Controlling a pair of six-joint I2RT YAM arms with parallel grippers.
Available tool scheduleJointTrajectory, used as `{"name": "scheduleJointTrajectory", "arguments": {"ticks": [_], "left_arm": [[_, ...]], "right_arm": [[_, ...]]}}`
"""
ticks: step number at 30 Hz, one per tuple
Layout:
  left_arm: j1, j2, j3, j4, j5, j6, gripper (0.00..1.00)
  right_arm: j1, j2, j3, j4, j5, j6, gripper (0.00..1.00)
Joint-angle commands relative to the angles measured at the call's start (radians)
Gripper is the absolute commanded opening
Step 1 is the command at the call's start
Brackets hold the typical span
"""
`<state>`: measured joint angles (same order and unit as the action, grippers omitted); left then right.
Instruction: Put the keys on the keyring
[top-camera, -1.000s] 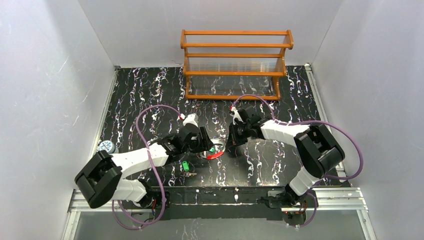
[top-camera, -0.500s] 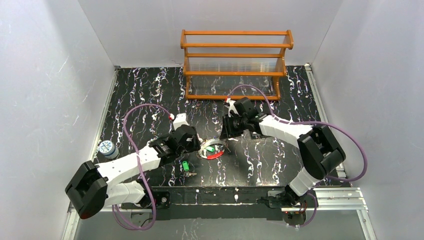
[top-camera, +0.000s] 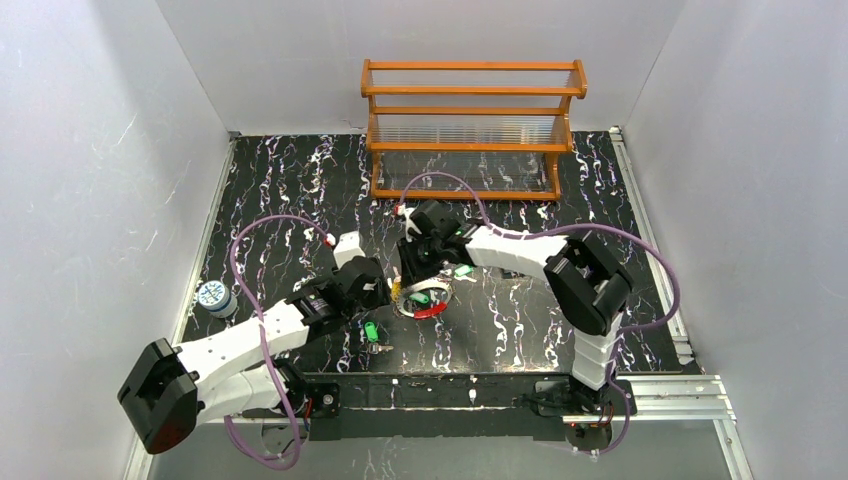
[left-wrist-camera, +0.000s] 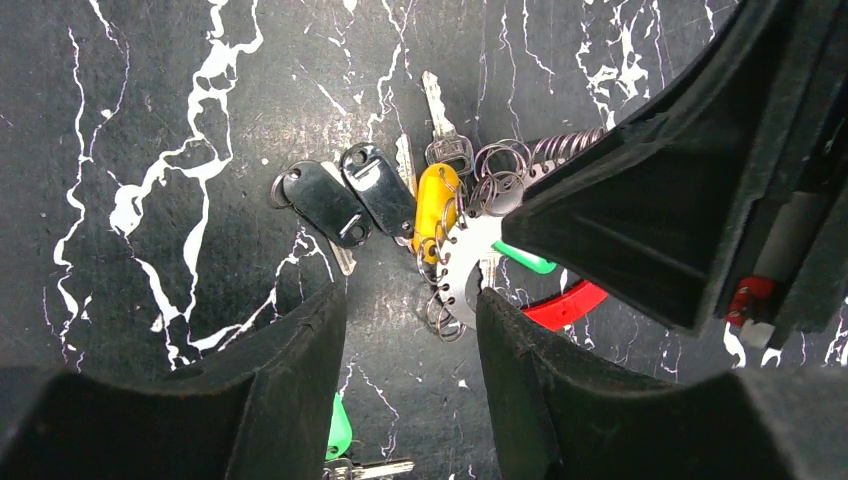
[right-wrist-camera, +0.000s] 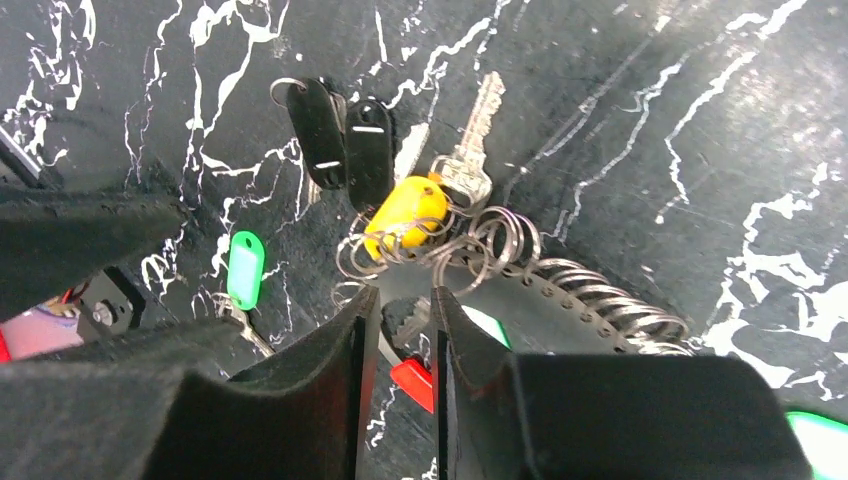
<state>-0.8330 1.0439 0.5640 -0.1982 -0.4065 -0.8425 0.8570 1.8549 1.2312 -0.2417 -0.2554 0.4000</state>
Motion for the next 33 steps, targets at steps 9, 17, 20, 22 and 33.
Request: {"name": "scheduleJointTrajectory", "arguments": {"ticks": [9,17,20,22,33], "left_arm": [[0.005,-0.034,-0.036,-0.031,-0.026,-0.046,0.49],[0.005,-0.031,-0.042,-0.030,-0.023,-0.057,0.49],[0.004,-0.030,-0.046,-0.031,-0.022,-0.060,0.49],[0.005,-0.030,-0.047,-0.030,-0.021,-0.061,0.49],[0.004,-0.028,-0.050,-0.031,-0.018,-0.066,0.49]], "right_arm": [[0.083,0.126,0.224,-0.173,0.216,-0.003,0.32],[0.094,0.140,0.228,-0.199,0.228,0.007,0.32],[0.097,0.133,0.223,-0.202,0.234,0.008,0.33],[0.101,0.127,0.217,-0.201,0.240,0.007,0.33],[0.127,0.077,0.177,-0.186,0.232,-0.024,0.24]]}}
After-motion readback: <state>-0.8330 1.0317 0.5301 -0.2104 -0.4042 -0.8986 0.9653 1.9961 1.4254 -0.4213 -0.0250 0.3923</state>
